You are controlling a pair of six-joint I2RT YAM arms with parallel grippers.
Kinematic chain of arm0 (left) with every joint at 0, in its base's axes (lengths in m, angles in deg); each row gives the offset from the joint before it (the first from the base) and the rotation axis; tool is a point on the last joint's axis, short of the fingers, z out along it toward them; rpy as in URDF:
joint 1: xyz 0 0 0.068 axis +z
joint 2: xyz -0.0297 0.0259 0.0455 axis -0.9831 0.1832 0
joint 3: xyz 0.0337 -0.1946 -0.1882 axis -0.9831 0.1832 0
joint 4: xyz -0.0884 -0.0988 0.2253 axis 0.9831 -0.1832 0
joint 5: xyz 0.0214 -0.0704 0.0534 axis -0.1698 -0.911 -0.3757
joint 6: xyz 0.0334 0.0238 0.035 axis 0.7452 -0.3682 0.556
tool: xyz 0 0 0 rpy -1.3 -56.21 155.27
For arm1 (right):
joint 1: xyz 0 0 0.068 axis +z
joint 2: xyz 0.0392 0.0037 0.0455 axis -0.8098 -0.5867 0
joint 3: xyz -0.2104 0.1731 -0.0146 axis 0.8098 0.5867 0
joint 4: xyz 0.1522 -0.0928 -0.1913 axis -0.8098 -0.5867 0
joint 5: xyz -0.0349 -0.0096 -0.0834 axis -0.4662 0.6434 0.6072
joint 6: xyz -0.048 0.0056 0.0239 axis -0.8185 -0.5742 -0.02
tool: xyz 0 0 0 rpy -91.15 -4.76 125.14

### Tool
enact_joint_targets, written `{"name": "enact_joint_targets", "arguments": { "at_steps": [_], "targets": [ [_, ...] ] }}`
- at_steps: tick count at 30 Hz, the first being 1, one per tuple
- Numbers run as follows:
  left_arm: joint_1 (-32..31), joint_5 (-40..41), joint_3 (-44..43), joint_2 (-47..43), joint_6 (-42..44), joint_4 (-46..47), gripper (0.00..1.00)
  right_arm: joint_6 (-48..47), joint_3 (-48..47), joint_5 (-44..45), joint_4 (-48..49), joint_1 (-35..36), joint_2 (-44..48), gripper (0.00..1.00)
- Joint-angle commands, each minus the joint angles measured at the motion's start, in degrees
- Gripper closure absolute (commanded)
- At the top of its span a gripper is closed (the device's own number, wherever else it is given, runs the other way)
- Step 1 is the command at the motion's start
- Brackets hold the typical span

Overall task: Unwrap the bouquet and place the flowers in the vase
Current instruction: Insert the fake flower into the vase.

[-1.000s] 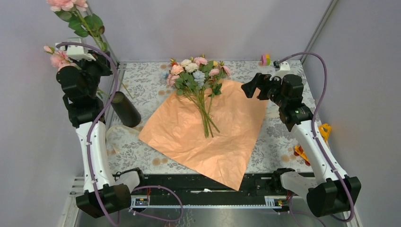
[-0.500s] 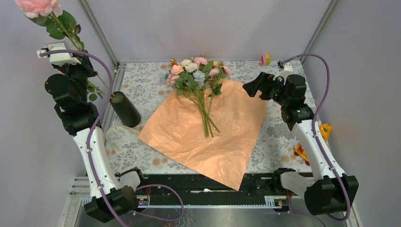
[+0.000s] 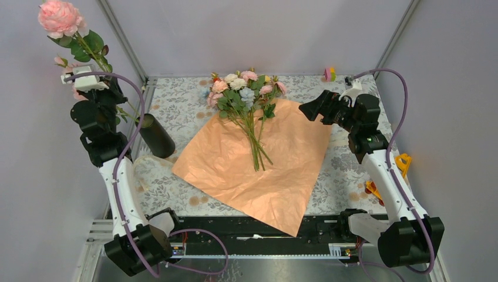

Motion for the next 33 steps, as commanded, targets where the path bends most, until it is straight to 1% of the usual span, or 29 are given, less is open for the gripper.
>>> {"name": "enact_joint_targets", "arguments": {
  "at_steps": [1, 4, 11, 19, 24, 33],
  "targets": [
    [0.45, -0.16, 3.22, 0.01, -2.50, 8.51, 1.00, 0.80, 0.59, -2.00, 3.65, -0.26, 0.64, 0.01],
    [0.41, -0.48, 5.45, 0.20, -3.36, 9.43, 1.00, 1.17, 1.18, -2.61, 4.28, -0.33, 1.05, 0.01],
    [0.41, 2.22, 11.02, -0.06, -2.67, 10.76, 1.00, 1.19, 1.96, -2.84, 4.55, -0.31, 1.81, 0.01],
    [0.54, 5.21, 14.65, 0.27, -3.49, 8.46, 1.00, 1.38, 1.95, -3.06, 4.72, -0.33, 1.57, 0.01],
    [0.62, 6.24, 16.69, 0.63, -5.44, 8.22, 0.96, 1.38, 1.91, -3.28, 4.72, -0.33, 1.79, 0.01],
    [0.72, 7.95, 19.82, 1.68, -7.76, 7.20, 0.93, 1.53, 2.52, -3.58, 5.12, -0.33, 2.18, 0.01]
  ]
}}
